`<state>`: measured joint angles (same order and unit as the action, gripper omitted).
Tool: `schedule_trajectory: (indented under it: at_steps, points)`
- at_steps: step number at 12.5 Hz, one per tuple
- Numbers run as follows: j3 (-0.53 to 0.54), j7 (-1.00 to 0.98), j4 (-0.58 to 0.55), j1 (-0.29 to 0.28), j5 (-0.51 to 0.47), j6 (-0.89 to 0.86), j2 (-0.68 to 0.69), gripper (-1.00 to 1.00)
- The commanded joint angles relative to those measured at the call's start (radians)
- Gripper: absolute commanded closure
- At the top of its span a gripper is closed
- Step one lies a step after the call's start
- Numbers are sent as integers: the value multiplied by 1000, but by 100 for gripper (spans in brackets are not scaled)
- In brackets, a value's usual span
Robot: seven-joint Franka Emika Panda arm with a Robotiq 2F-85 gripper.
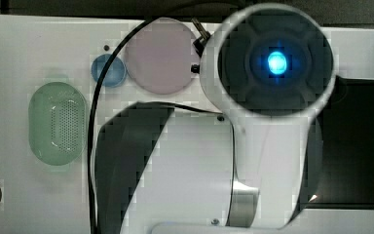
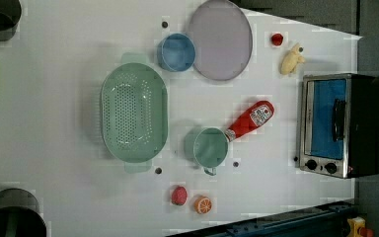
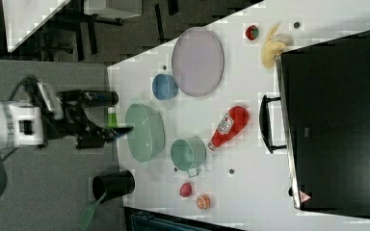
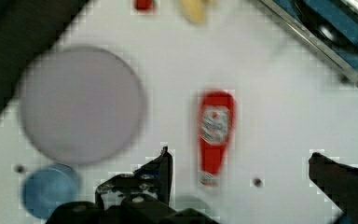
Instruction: Pick Ketchup from oven and place it on table.
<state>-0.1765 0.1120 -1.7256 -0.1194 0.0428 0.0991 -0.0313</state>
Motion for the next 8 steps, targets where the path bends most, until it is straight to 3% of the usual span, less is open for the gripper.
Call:
schedule_trajectory:
  at_steps: [1,8]
  points:
    - [12,77,75,-5,-19,-126,10,-100]
    - [12,77,79,-5,-19,-78,20,-100]
